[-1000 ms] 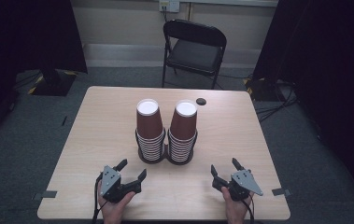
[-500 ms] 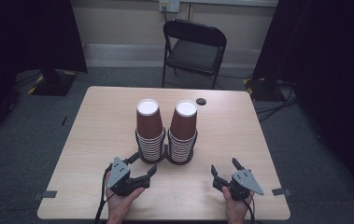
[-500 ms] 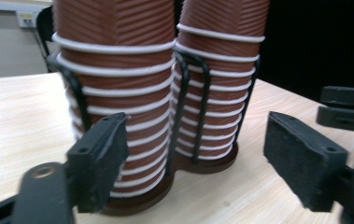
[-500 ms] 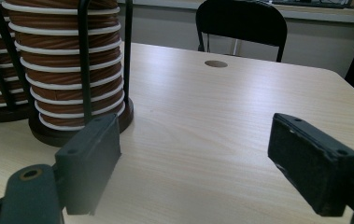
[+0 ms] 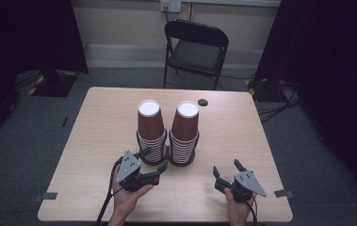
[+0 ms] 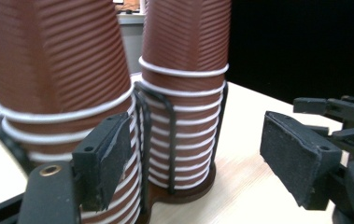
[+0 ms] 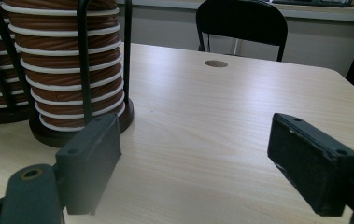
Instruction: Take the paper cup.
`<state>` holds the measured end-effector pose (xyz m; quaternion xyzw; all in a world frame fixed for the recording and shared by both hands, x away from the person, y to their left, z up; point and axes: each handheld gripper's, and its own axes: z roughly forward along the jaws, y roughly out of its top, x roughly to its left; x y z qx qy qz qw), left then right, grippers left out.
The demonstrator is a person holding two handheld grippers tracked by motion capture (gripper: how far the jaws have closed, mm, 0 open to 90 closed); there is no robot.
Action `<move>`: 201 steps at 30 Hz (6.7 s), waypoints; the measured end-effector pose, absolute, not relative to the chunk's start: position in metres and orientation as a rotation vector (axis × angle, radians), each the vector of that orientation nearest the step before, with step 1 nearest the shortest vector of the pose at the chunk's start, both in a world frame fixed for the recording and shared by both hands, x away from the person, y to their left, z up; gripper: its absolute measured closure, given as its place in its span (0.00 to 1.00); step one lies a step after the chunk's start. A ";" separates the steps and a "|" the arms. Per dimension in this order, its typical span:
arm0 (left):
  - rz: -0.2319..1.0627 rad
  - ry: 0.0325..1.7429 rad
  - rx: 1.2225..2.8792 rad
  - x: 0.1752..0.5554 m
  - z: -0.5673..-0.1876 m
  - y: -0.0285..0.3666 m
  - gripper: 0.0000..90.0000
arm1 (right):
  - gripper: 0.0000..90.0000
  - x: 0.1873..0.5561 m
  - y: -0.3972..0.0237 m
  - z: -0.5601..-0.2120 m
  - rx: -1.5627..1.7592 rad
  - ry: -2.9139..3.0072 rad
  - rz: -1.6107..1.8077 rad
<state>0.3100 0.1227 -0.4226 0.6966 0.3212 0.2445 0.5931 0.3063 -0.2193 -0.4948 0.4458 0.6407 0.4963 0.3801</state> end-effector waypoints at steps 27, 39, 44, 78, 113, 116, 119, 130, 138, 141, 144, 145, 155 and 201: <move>0.567 0.675 1.617 0.328 -0.377 0.092 0.26 | 0.20 0.306 -0.219 -0.495 1.137 1.631 1.266; 0.554 0.689 1.600 0.337 -0.359 0.083 0.26 | 0.20 0.306 -0.219 -0.495 1.137 1.630 1.266; 0.586 0.681 1.605 0.343 -0.350 0.078 0.25 | 0.20 0.306 -0.219 -0.495 1.137 1.632 1.266; 0.681 0.751 1.646 0.387 -0.319 0.047 0.20 | 0.20 0.306 -0.219 -0.495 1.135 1.638 1.269; 0.669 0.760 1.768 0.413 -0.319 0.032 0.25 | 0.20 0.306 -0.219 -0.495 1.126 1.644 1.270; 0.661 0.764 1.744 0.412 -0.318 0.032 0.26 | 0.20 0.306 -0.219 -0.495 1.125 1.642 1.271; 0.657 0.767 1.726 0.412 -0.317 0.035 0.26 | 0.20 0.306 -0.219 -0.495 1.126 1.643 1.270; 0.650 0.750 1.678 0.410 -0.312 0.040 0.26 | 0.20 0.306 -0.219 -0.495 1.123 1.652 1.276; 0.669 0.725 1.639 0.406 -0.309 0.040 0.26 | 0.20 0.306 -0.219 -0.495 1.124 1.643 1.272; 0.663 0.733 1.615 0.405 -0.306 0.042 0.26 | 0.20 0.306 -0.219 -0.495 1.126 1.642 1.273; 0.660 0.738 1.597 0.405 -0.305 0.043 0.26 | 0.20 0.306 -0.219 -0.495 1.128 1.642 1.276; 0.660 0.736 1.594 0.405 -0.305 0.044 0.26 | 0.20 0.306 -0.219 -0.495 1.128 1.641 1.276; 0.659 0.714 1.547 0.402 -0.300 0.048 0.26 | 0.20 0.306 -0.219 -0.495 1.129 1.642 1.275; 0.613 0.689 1.335 0.373 -0.268 0.088 0.26 | 0.21 0.306 -0.219 -0.495 1.131 1.647 1.277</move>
